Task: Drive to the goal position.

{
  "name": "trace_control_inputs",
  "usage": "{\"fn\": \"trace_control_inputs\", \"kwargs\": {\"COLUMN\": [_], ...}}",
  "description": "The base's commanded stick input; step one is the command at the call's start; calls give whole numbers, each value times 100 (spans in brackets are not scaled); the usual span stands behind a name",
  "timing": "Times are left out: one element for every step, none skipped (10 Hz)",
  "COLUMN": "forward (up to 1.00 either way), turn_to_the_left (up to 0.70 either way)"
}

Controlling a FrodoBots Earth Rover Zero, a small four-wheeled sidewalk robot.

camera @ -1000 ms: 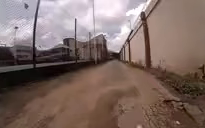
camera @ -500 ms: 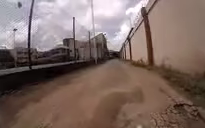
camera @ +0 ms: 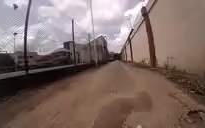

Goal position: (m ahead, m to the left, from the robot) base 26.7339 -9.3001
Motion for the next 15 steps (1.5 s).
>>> {"fn": "trace_control_inputs", "kwargs": {"forward": [50,50,50,50,50,50,50,50,50,50,50,50,50,50,50], "turn_to_the_left": [0,0,0,0,0,0,0,0,0,0,0,0,0,0,0]}}
